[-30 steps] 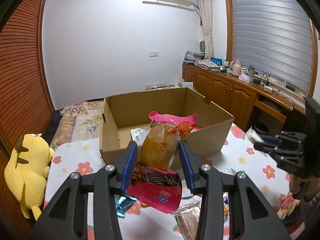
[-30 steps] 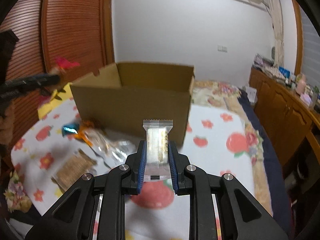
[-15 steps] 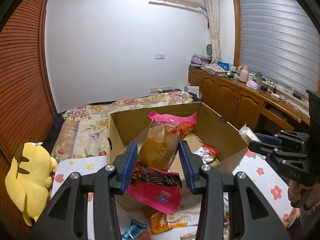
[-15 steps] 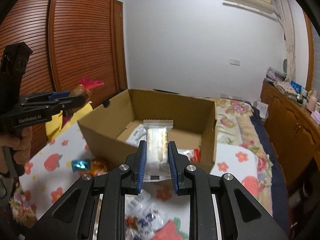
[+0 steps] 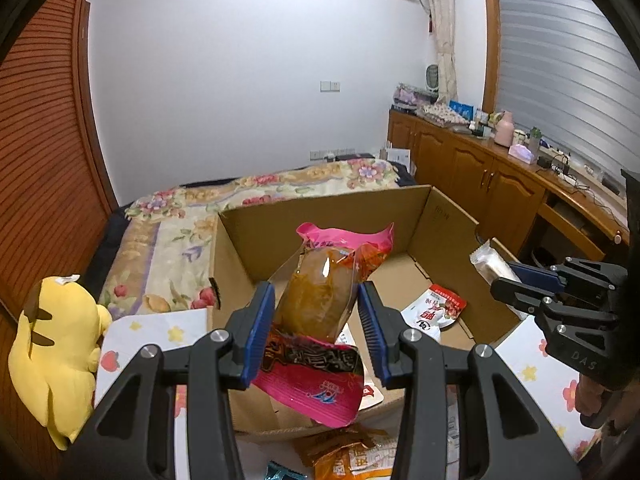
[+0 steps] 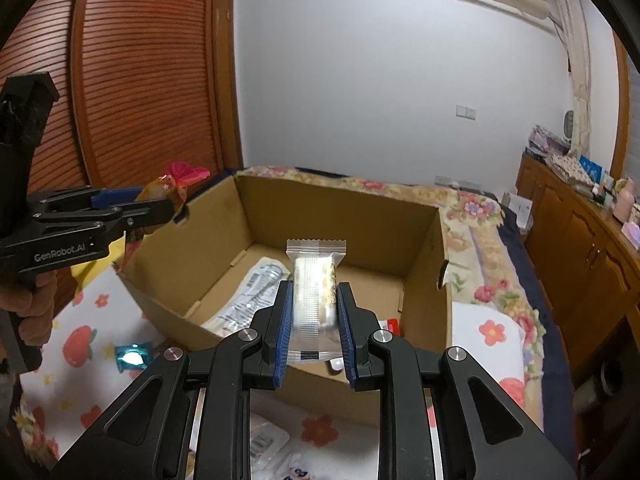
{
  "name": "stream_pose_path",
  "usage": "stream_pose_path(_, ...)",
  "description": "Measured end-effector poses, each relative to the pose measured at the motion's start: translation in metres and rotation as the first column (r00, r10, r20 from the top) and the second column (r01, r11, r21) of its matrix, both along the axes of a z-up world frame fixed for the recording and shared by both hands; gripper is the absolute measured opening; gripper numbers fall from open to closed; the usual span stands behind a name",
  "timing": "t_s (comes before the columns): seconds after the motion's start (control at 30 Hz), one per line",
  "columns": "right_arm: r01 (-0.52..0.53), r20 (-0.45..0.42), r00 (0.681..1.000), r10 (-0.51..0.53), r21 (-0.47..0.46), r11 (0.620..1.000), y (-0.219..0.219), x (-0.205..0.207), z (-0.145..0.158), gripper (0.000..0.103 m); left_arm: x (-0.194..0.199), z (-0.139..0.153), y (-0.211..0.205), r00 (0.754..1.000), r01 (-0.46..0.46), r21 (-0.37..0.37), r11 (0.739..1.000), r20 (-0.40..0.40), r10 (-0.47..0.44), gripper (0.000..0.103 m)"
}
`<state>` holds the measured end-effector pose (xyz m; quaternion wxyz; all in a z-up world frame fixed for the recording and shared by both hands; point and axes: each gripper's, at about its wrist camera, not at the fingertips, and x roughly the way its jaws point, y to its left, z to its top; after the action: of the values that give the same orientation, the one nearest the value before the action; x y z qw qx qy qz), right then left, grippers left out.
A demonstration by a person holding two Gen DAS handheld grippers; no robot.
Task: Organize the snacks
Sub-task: 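Lift both snacks over the cardboard box and open both tools to drop them, then move left tool toward the teal candy while right tool approaches the orange packets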
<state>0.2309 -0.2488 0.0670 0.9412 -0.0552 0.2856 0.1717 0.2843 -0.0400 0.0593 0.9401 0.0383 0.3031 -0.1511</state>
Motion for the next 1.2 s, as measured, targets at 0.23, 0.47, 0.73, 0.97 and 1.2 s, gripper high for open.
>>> stream_pose_path(0.23, 0.026, -0.056, 0.998, -0.025, 0.011, 1.000, 0.002, 0.019, -0.015, 0.020, 0.011, -0.010, -0.011, 0.999, 0.005, 0.004, 1.000, -0.035, -0.005, 0.042)
stream_pose_path(0.47, 0.032, -0.070, 0.997, -0.031, 0.012, 0.999, 0.000, 0.022, -0.019, 0.020, 0.008, -0.014, -0.014, 0.999, 0.008, -0.001, 1.000, -0.041, -0.008, 0.035)
stream_pose_path(0.73, 0.037, -0.089, 0.995, -0.035, 0.021, 0.999, 0.004, 0.028, -0.024, 0.022, -0.003, -0.010, -0.018, 1.000, 0.028, 0.028, 0.999, -0.006, -0.028, 0.038)
stream_pose_path(0.97, 0.030, -0.070, 0.997, -0.027, 0.038, 0.999, 0.002, 0.023, -0.019, 0.031, -0.019, -0.007, -0.008, 0.999, 0.038, 0.011, 0.999, -0.001, -0.038, 0.061)
stream_pose_path(1.2, 0.001, -0.005, 1.000, -0.001, 0.050, 0.999, 0.002, -0.015, -0.009, 0.037, -0.047, -0.006, 0.005, 0.998, 0.048, 0.033, 0.998, 0.032, -0.049, 0.085)
